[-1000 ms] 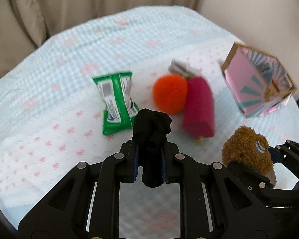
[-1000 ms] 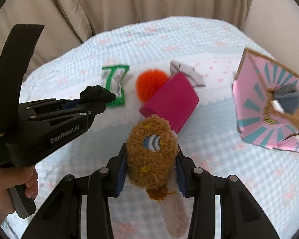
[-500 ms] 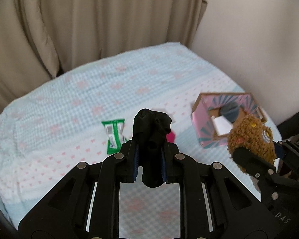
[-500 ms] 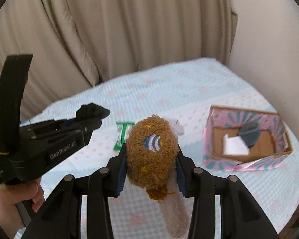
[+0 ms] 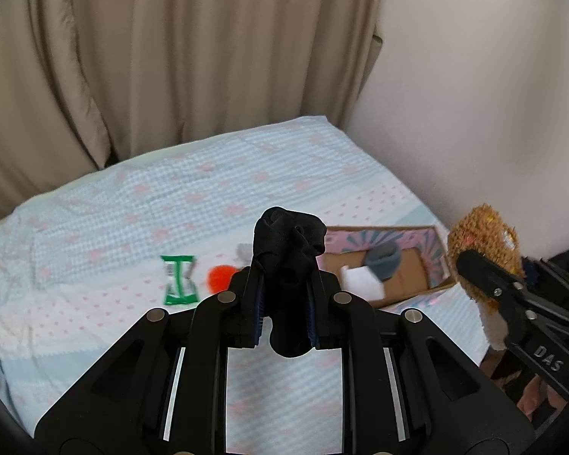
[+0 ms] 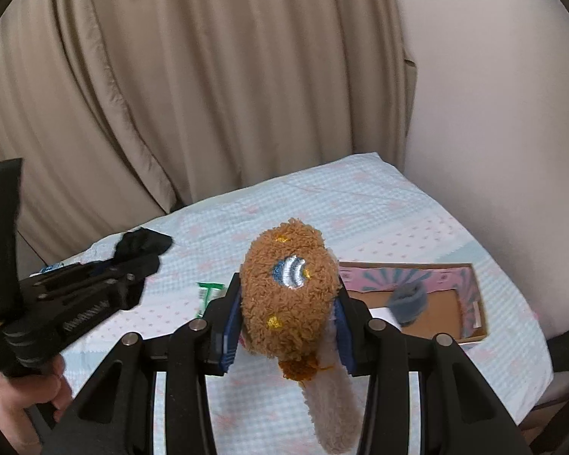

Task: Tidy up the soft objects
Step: 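Carry the black sock and brown plush toy over the striped box with both tools, then lower both items into the box and open both tools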

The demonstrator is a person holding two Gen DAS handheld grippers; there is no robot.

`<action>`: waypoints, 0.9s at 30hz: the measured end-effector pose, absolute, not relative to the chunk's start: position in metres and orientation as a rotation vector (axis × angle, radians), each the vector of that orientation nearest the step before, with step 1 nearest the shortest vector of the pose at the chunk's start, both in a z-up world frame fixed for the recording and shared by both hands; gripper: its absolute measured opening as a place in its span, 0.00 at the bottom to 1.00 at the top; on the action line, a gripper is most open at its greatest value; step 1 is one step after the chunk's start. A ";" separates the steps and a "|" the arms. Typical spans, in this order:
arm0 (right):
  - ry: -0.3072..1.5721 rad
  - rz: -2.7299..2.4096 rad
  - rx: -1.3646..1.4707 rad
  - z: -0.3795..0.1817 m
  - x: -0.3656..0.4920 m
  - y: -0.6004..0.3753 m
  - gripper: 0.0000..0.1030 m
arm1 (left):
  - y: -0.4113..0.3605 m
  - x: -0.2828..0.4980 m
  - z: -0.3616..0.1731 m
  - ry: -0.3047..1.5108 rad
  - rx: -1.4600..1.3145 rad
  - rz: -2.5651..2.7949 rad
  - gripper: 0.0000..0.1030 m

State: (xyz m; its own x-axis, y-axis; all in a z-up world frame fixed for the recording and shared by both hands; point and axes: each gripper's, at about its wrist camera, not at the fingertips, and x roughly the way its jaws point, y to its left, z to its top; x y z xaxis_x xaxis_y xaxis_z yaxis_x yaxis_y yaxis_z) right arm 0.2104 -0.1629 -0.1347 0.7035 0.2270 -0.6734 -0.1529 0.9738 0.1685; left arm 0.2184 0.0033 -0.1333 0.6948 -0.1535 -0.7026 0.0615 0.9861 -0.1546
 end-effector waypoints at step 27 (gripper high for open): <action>1.112 0.178 0.271 -0.301 0.370 -0.413 0.38 | -0.208 0.390 -0.324 1.116 -0.154 -0.071 0.15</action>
State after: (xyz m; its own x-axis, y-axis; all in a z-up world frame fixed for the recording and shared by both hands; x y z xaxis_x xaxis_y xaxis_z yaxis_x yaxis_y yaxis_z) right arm 0.3705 -0.4133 -0.3008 0.4339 0.2753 -0.8579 -0.0066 0.9531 0.3025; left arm 0.3901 -0.2082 -0.3244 0.4388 -0.1341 -0.8885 -0.0206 0.9870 -0.1591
